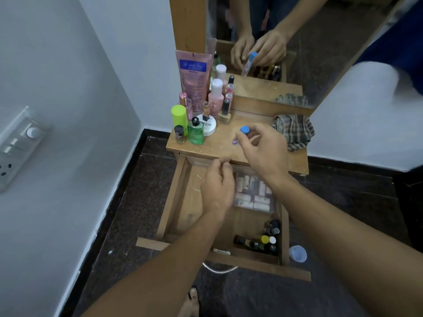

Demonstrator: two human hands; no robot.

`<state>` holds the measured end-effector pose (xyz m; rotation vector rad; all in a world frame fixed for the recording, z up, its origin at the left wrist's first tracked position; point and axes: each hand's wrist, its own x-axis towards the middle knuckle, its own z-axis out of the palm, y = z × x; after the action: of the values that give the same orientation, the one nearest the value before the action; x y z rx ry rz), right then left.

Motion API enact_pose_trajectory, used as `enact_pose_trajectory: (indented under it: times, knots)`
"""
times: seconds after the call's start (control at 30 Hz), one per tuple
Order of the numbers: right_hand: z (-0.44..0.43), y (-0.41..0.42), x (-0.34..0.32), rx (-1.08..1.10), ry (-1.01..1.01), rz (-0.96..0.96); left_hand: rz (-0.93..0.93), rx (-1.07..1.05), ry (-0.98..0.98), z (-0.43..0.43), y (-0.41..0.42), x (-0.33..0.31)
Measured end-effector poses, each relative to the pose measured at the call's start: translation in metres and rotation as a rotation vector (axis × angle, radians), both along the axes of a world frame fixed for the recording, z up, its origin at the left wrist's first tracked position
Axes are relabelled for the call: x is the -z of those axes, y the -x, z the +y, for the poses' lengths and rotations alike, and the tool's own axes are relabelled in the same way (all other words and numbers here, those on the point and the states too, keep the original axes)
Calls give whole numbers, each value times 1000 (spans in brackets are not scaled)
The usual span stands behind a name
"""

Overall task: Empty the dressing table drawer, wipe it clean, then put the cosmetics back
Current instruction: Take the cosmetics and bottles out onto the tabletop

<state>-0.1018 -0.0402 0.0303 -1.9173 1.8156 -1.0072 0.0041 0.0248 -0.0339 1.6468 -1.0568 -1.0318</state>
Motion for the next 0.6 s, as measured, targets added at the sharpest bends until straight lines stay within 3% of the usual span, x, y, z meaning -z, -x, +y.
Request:
enact_pose_trajectory:
  times: [0.17,0.6]
  knots:
    - [-46,-29,-1,115,8,-9,-88,56,20,2,-1,3]
    - [-72,-51,6,112,-97,148,-223,153,34,2,-22,22]
